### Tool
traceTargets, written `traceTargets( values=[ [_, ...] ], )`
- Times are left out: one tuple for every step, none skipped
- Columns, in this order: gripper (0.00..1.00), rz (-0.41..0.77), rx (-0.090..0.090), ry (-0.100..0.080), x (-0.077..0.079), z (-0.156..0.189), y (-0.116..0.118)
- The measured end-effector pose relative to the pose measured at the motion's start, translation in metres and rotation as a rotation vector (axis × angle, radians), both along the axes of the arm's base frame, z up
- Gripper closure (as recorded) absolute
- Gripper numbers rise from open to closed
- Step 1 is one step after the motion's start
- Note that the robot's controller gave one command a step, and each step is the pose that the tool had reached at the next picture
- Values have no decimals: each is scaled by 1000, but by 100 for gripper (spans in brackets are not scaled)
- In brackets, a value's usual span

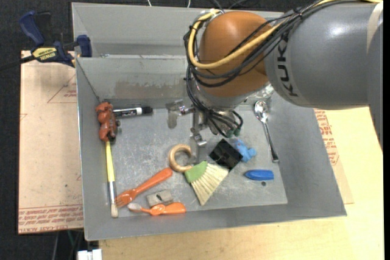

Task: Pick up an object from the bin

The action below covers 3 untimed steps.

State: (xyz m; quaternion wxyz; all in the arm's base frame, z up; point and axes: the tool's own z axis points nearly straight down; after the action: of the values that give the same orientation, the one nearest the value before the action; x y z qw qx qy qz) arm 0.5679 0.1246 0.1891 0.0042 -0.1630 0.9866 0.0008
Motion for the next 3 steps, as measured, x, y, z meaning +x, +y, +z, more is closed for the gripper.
traceTargets(
  values=[
    [0, 84, 0, 3, -28, -28, -56],
    [0, 124, 0, 10, -9, -80, -46],
    [0, 511, -4, 0, -41, -106, -72]
  ],
)
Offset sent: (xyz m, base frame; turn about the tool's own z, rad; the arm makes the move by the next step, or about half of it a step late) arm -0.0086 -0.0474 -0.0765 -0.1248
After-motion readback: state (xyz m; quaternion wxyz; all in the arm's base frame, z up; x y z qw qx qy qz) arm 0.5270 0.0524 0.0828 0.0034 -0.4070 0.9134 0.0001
